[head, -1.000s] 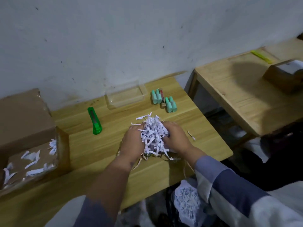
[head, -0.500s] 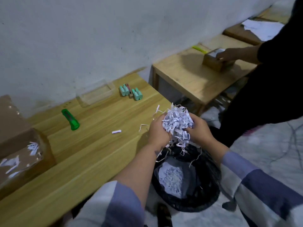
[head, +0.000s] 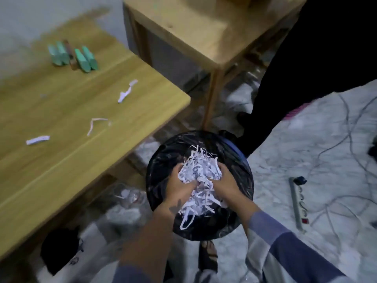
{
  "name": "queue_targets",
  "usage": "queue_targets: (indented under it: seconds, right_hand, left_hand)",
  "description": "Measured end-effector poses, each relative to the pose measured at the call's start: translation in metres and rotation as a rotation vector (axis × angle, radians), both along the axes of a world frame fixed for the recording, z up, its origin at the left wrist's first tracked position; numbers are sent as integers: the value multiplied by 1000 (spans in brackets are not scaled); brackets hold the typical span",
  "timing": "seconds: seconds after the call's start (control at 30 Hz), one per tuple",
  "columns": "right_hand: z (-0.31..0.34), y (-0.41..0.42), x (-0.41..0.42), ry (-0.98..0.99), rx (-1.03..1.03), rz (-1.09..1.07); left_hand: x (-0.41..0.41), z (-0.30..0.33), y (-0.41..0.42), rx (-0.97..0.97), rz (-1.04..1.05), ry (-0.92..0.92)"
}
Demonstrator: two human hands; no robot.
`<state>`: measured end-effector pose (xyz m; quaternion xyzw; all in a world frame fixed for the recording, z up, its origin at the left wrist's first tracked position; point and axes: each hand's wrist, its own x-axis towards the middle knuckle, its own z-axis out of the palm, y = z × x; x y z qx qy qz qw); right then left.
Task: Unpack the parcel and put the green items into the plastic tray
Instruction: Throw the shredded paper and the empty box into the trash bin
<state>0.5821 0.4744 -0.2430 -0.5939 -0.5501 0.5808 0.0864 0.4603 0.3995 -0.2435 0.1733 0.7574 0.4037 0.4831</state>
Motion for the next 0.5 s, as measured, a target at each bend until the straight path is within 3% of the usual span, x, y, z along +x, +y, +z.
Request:
queue_targets:
  seconds: [0.17,0.27,0.5]
  right_hand:
    - [-105,12,5,-31,-205,-58]
    - [-141,12,8,-145,-237,-34]
    - [-135,16,12,-331,-129,276]
  left_hand:
    - [10,-92,-2,-60,-34,-57]
    - [15,-119,-4,-153,-92,22]
    - [17,-109,-4,-271,-234,100]
